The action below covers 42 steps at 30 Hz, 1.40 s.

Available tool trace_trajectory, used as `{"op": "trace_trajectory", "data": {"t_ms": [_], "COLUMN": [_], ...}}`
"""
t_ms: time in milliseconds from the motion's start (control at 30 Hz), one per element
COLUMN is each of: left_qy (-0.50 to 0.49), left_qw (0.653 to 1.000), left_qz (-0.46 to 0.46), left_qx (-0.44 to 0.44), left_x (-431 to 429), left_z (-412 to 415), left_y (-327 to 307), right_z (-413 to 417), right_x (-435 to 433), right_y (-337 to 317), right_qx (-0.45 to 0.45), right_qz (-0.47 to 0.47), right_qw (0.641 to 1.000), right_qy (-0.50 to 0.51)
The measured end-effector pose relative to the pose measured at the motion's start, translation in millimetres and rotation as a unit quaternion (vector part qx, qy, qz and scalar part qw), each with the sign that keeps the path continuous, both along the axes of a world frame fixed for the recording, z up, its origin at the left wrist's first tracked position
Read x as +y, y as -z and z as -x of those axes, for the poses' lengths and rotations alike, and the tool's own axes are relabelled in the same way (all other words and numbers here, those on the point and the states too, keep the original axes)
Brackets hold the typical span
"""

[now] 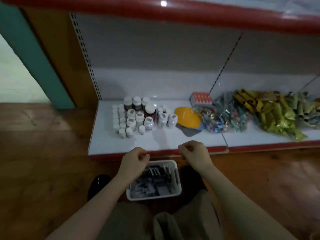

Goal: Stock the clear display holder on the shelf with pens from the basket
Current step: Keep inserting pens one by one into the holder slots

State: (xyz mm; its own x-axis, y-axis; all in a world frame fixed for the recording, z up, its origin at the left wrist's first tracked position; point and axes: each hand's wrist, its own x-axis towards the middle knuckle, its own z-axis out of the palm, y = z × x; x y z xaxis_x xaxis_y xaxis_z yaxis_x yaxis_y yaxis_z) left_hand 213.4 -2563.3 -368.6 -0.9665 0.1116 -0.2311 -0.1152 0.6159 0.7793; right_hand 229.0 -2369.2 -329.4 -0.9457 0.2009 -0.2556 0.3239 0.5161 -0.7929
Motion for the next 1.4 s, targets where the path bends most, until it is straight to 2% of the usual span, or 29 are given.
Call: {"op": "trace_trajectory", "data": {"t_ms": [100,300,467,633,733,867,1000,1067,1167,1233,1300,1367,1400], "left_qy": [0.014,0.07,0.005,-0.086,-0.165,-0.297,-0.394,-0.396,-0.335,-0.283,-0.229,-0.158,-0.135], "left_qw": [0.996,0.98,0.969,0.958,0.94,0.892,0.824,0.809,0.832,0.846,0.882,0.932,0.945], "left_qz": [0.029,0.113,0.116,0.099,0.035,-0.084,-0.2,-0.23,-0.241,-0.286,-0.313,-0.296,-0.286], "left_qx": [-0.088,-0.148,-0.216,-0.254,-0.297,-0.33,-0.355,-0.368,-0.371,-0.35,-0.267,-0.139,-0.087], "left_x": [-3,0,19,46,54,55,56,56,52,50,45,41,40], "left_z": [-13,-13,14,34,40,44,40,38,24,15,13,22,29], "left_y": [65,185,251,284,290,289,280,264,219,174,125,76,50], "right_z": [-19,-28,-2,21,24,30,29,26,15,10,10,14,18], "right_x": [1,-6,-7,-15,-17,-12,-7,-6,-8,-11,-13,-16,-16], "right_y": [72,191,261,301,315,309,291,272,232,203,169,133,113], "right_qx": [-0.073,-0.177,-0.235,-0.293,-0.313,-0.325,-0.272,-0.244,-0.188,-0.134,-0.08,-0.013,0.016], "right_qz": [-0.012,-0.026,-0.075,-0.115,-0.154,-0.152,-0.108,-0.074,-0.028,-0.001,0.03,0.053,0.064], "right_qw": [0.997,0.983,0.969,0.947,0.931,0.924,0.951,0.963,0.979,0.989,0.995,0.997,0.997], "right_qy": [0.016,0.038,0.004,-0.066,-0.106,-0.131,-0.098,-0.091,-0.078,-0.066,-0.046,-0.046,-0.051]}}
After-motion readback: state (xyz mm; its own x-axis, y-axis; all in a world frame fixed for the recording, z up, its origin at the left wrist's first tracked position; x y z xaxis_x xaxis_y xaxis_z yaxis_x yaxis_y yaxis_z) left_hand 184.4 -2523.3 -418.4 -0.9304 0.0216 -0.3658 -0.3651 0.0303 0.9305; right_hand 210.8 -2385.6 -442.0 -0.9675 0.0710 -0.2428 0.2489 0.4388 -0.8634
